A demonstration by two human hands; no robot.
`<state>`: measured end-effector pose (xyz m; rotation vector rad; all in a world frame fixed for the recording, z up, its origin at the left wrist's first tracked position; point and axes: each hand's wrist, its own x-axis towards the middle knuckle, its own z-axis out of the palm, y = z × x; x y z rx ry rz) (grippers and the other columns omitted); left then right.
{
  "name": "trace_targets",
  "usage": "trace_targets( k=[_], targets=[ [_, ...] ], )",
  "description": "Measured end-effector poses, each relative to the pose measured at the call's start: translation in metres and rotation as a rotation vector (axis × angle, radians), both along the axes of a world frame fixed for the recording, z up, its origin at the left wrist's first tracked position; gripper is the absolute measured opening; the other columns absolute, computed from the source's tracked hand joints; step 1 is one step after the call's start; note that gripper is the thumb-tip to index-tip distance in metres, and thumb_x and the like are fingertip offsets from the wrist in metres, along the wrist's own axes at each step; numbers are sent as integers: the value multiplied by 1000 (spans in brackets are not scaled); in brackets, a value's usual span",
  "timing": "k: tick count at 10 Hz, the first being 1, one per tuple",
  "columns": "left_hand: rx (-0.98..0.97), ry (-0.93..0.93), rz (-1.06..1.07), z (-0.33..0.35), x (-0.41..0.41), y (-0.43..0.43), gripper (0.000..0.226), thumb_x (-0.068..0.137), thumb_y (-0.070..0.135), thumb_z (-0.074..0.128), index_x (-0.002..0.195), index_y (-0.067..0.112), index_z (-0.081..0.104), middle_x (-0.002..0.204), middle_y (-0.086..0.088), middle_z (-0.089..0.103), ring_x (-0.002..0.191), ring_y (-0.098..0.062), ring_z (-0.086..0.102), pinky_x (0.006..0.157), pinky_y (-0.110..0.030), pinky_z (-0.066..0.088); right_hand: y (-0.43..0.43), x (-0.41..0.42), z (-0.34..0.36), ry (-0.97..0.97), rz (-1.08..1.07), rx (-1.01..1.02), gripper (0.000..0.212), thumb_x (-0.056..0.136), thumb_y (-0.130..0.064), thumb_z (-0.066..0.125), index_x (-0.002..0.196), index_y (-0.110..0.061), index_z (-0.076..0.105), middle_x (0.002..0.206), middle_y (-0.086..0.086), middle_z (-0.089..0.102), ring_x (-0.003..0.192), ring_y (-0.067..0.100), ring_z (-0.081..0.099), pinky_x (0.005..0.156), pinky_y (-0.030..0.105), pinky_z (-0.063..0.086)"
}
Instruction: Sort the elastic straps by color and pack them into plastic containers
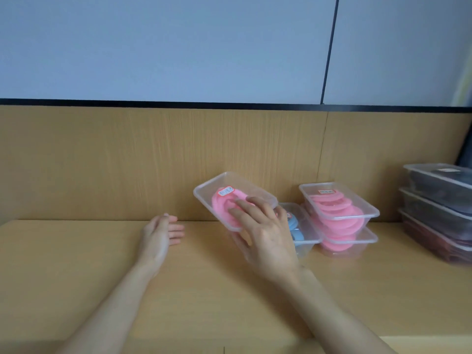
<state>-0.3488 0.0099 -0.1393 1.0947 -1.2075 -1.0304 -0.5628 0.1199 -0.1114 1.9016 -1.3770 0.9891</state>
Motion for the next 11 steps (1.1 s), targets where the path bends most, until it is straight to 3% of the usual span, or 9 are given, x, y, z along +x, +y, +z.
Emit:
trace_targets(
  k=[1, 3, 4, 5, 7, 8, 9, 10, 11],
  targets=[
    [-17, -49, -2, -2, -1, 0, 32, 109, 12, 32, 112, -6, 59, 99, -29, 68, 84, -36, 65, 69, -37, 50, 5, -23, 8, -32, -51, -49, 42, 86, -30, 78, 125, -18, 70, 130, -3, 68, 122, 28, 61, 81, 50, 48],
    [-28, -161, -6, -6, -1, 1, 22, 105, 1, 40, 98, 4, 61, 94, -26, 69, 83, -36, 66, 68, -34, 49, 14, -74, 31, -124, -224, -163, 33, 87, -35, 68, 116, -19, 73, 126, -4, 70, 122, 26, 58, 82, 47, 43],
    [-22, -229, -23, -7, -1, 2, 22, 101, -2, 45, 94, 10, 62, 90, -18, 70, 87, -36, 68, 73, -36, 51, 20, -94, 39, -164, -324, -218, 30, 82, -26, 78, 111, -20, 74, 122, -5, 72, 118, 26, 60, 84, 47, 41],
    [-22, -307, -49, -6, -2, 5, 22, 99, -4, 47, 95, 11, 64, 90, -13, 72, 89, -33, 69, 87, -43, 51, 28, -106, 45, -197, -416, -225, 29, 79, -26, 85, 106, -20, 75, 115, -5, 73, 113, 27, 61, 87, 48, 40],
    [-47, -385, -86, -5, 0, 8, 27, 94, -8, 48, 96, 11, 67, 91, -9, 73, 94, -30, 69, 94, -46, 50, 39, -109, 47, -301, -500, -92, 25, 90, -35, 73, 108, -18, 75, 121, -1, 70, 116, 33, 57, 91, 50, 39],
    [-68, -424, -130, -4, -1, 11, 25, 94, -9, 52, 100, 11, 67, 93, -7, 74, 98, -29, 67, 91, -37, 47, 43, -108, 48, -310, -507, -27, 29, 91, -35, 69, 114, -19, 72, 126, -2, 67, 122, 31, 52, 96, 50, 37],
    [-99, -521, -192, -2, -7, 19, 31, 92, -10, 57, 116, 9, 65, 102, -7, 71, 107, -28, 64, 86, -25, 42, 47, -108, 47, -260, -503, -23, 34, 90, -35, 69, 120, -19, 70, 132, -3, 65, 126, 34, 49, 103, 56, 33],
    [-129, -616, -324, 0, -26, 32, 60, 91, 2, 67, 143, 24, 47, 123, -1, 62, 120, -18, 56, 95, -26, 38, 55, -111, 53, -240, -545, 24, 49, 92, -48, 55, 134, -22, 60, 145, -5, 53, 137, 33, 38, 113, 63, 20],
    [-180, -620, -464, 1, -60, 48, 83, 88, 23, 78, 151, 46, 29, 133, 13, 47, 124, -4, 50, 101, -27, 39, 60, -113, 53, -269, -512, 0, 60, 88, -52, 43, 138, -20, 54, 151, 1, 47, 140, 32, 34, 118, 64, 16]
  ],
)
